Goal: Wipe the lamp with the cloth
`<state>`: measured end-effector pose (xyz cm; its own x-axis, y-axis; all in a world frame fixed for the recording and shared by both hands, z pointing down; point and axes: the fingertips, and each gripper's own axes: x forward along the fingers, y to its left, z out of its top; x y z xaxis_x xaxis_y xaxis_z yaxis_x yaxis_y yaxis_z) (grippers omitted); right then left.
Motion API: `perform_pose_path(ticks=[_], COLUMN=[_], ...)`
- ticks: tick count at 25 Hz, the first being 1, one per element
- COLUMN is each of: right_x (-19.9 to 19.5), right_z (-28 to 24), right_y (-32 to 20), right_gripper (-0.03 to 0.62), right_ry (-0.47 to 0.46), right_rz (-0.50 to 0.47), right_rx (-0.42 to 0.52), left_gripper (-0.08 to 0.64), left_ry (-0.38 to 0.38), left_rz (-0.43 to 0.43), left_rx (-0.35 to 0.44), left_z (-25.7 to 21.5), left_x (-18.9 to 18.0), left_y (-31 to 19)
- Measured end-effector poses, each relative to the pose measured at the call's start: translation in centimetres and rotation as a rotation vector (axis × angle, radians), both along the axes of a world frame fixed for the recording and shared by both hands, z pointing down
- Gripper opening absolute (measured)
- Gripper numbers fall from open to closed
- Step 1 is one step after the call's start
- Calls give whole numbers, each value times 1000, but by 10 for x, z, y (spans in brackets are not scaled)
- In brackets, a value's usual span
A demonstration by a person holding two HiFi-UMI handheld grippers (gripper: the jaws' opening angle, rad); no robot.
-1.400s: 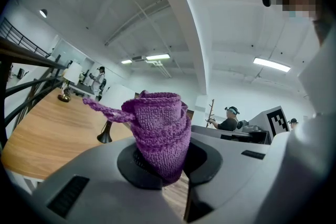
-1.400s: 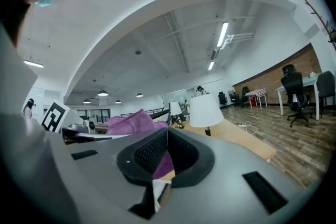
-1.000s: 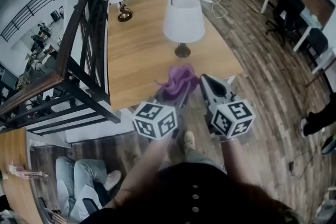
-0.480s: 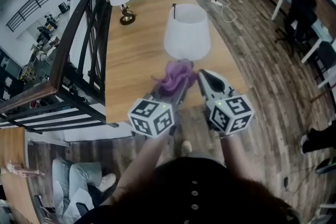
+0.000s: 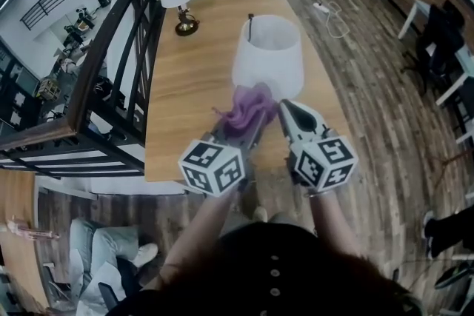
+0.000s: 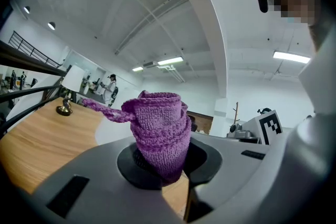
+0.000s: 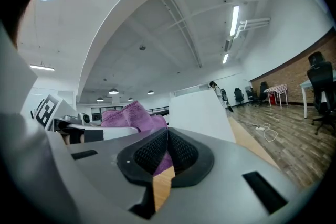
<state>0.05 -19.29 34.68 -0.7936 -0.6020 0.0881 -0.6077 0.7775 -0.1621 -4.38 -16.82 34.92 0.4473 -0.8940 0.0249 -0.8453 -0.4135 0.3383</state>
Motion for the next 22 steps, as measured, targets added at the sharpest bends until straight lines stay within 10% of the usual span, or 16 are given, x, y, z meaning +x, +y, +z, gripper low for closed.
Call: perform_pose_path(ticks=[22], right_x=[-38], right_z=[-2], right_y=[-22], right_gripper=[12], right_ry=[-9], right_rz=[-11], right_rx=[-27], left_gripper=[61], left_ry=[3], left_rz=[18], left_rx=[-34], left_z=[-1], left_x=[-26], left_y=[-21])
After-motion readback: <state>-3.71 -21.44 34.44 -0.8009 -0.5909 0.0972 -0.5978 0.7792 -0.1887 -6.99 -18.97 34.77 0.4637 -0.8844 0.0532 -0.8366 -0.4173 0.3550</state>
